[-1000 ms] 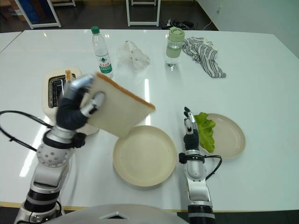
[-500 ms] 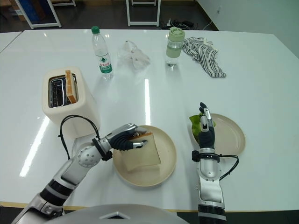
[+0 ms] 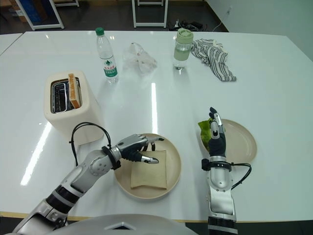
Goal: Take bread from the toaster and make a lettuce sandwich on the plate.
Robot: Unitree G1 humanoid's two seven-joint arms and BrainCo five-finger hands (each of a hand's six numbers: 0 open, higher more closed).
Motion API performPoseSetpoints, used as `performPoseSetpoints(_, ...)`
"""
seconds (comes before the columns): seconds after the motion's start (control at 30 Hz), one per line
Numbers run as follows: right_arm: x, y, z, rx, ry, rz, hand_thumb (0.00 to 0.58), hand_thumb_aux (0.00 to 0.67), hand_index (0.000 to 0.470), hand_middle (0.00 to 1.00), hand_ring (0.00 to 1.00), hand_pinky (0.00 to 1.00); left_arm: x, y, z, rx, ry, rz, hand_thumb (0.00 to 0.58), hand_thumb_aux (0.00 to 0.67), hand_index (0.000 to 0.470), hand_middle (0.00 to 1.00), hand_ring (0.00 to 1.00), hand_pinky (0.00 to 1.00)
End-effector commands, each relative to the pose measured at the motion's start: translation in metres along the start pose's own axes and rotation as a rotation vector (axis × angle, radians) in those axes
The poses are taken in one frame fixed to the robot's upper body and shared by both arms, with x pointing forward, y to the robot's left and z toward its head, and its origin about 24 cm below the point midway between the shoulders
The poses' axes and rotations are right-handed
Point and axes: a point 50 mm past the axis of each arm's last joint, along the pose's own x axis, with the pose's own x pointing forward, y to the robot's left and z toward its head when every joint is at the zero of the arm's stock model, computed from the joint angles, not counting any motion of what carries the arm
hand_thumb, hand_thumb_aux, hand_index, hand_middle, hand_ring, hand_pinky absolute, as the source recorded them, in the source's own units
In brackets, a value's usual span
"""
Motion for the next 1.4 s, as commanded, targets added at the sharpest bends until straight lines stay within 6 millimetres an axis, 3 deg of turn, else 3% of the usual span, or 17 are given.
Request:
performPoseSetpoints(0.03, 0.000, -0.001, 0.002, 0.012, 0.002, -0.001, 0.000, 0.000, 0.000, 0.00, 0.00, 0.00, -0.002, 0.018, 0.017, 0.116, -0.089, 0.146, 0.000, 0.000, 0.000, 0.00, 0.00, 0.00)
performPoseSetpoints(0.23, -0.001, -0.004, 0.006, -0.003, -0.012, 0.000, 0.000, 0.000, 0.000, 0.00, 0.00, 0.00, -0.019, 0.044, 0.026, 0.140, -0.108, 0.364, 0.000, 0.000, 0.000, 0.00, 0.00, 0.00)
performPoseSetpoints(0.37, 0.001, -0.023, 0.017, -0.128, -0.095, -0.047, 0.000, 0.000, 0.000, 0.00, 0.00, 0.00, -0.034, 0.048, 0.017, -0.036, -0.072, 0.471, 0.000, 0.000, 0.000, 0.00, 0.00, 0.00)
performPoseSetpoints(0.47, 0.004, -0.046, 0.021, -0.470, -0.152, -0.108, 0.000, 0.000, 0.000, 0.00, 0.00, 0.00, -0.041, 0.042, 0.002, -0.221, -0.030, 0.522, 0.000, 0.000, 0.000, 0.00, 0.00, 0.00)
performPoseSetpoints(0.53, 0.007, -0.063, 0.017, -0.863, -0.163, -0.110, 0.000, 0.000, 0.000, 0.00, 0.00, 0.00, -0.046, 0.032, -0.006, -0.360, -0.032, 0.543, 0.000, 0.000, 0.000, 0.00, 0.00, 0.00)
performPoseSetpoints(0.63, 0.008, -0.083, 0.011, -1.227, -0.153, -0.086, 0.000, 0.000, 0.000, 0.00, 0.00, 0.00, -0.055, 0.023, -0.015, -0.426, 0.004, 0.568, 0.000, 0.000, 0.000, 0.00, 0.00, 0.00)
performPoseSetpoints(0.77, 0.007, -0.095, -0.007, -1.439, -0.083, -0.035, 0.000, 0.000, 0.000, 0.00, 0.00, 0.00, -0.058, 0.018, -0.019, -0.438, 0.021, 0.567, 0.000, 0.000, 0.000, 0.00, 0.00, 0.00)
performPoseSetpoints(0.9, 0.006, -0.092, -0.024, -1.469, -0.026, 0.042, 0.000, 0.000, 0.000, 0.00, 0.00, 0.00, -0.055, 0.015, -0.017, -0.436, 0.015, 0.559, 0.000, 0.000, 0.000, 0.00, 0.00, 0.00)
performPoseSetpoints(0.93, 0.006, -0.091, -0.029, -1.467, -0.007, 0.062, 0.179, 0.113, 0.079, 0.00, 0.00, 0.00, -0.055, 0.015, -0.017, -0.433, 0.016, 0.559, 0.000, 0.000, 0.000, 0.00, 0.00, 0.00)
performPoseSetpoints(0.97, 0.005, -0.090, -0.033, -1.474, 0.010, 0.081, 0.447, 0.349, 0.245, 0.00, 0.00, 0.00, -0.055, 0.015, -0.017, -0.433, 0.019, 0.560, 0.000, 0.000, 0.000, 0.00, 0.00, 0.00)
performPoseSetpoints(1.4, -0.007, -0.070, -0.057, -1.421, 0.049, 0.206, 0.445, 0.347, 0.243, 0.00, 0.00, 0.00, -0.058, 0.013, -0.024, -0.434, 0.059, 0.554, 0.000, 0.000, 0.000, 0.00, 0.00, 0.00)
